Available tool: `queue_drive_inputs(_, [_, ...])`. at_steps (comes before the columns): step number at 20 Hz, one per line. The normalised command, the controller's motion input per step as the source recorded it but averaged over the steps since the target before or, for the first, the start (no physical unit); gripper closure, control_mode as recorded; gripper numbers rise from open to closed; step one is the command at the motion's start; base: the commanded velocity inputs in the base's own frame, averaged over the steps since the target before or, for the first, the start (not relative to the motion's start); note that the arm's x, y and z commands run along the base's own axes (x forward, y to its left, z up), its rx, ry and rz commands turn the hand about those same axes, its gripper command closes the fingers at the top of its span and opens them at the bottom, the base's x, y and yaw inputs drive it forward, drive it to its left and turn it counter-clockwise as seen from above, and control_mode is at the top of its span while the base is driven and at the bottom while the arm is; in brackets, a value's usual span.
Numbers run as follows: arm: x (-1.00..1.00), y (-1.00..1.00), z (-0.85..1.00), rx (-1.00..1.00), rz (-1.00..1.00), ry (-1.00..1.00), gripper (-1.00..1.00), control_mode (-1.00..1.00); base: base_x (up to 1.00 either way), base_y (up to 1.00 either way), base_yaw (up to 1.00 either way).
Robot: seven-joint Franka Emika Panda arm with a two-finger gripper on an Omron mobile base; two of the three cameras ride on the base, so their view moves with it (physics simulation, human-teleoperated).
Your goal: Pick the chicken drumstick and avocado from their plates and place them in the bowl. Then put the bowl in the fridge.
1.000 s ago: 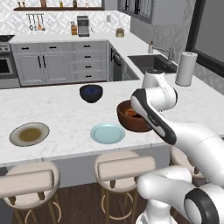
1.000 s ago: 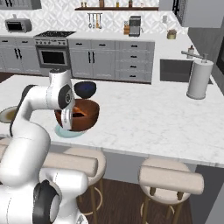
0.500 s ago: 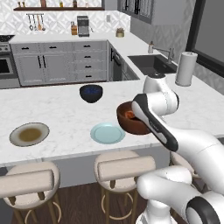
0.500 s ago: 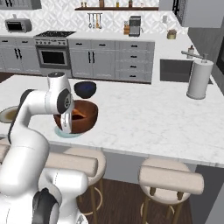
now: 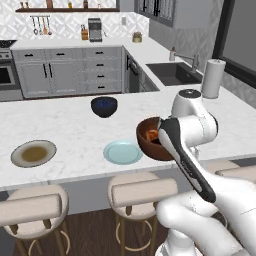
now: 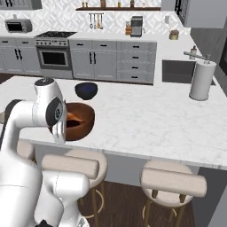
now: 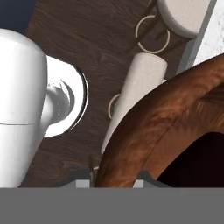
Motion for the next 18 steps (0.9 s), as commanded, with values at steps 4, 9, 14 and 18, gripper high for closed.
queue_drive_inputs(4, [-0.79,0.00,0.00,0.00,0.00,-0.13,1.00,-1.00,0.00,0.00,0.00])
queue_drive_inputs(9, [-0.20,0.00,0.00,0.00,0.00,-0.02,1.00,-1.00,0.00,0.00,0.00])
queue_drive_inputs(14, [0.00,0.00,0.00,0.00,0.00,0.00,1.00,1.00,-0.03,0.00,0.00])
queue_drive_inputs(18, [0.00,0.00,0.00,0.00,0.00,0.00,1.00,1.00,-0.63,0.43,0.00])
